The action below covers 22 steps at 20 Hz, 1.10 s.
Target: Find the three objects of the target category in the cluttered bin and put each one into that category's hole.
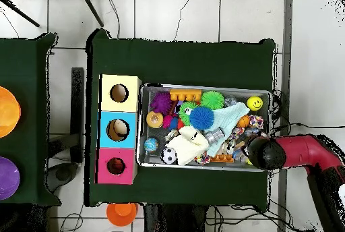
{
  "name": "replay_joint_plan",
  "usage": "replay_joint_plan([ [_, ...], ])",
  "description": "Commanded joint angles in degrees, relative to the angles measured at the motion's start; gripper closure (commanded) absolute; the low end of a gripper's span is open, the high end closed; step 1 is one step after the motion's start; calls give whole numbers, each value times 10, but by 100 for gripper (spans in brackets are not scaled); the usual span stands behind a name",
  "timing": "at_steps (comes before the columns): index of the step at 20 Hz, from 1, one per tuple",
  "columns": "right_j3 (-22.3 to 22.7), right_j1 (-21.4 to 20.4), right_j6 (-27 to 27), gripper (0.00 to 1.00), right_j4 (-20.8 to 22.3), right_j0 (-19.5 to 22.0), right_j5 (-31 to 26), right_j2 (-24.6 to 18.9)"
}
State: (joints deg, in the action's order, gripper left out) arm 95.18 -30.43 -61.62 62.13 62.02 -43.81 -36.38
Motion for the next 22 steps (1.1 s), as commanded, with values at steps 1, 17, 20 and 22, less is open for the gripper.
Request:
replay_joint_plan([
  [1,-32,7,108,0,64,-4,35,26],
  [17,-72,64,135,0,85,-33,-47,110],
  [20,-71,68,151,100,63,-24,-43,101],
  [22,-71,70,153,100,56,-21,-39,97],
])
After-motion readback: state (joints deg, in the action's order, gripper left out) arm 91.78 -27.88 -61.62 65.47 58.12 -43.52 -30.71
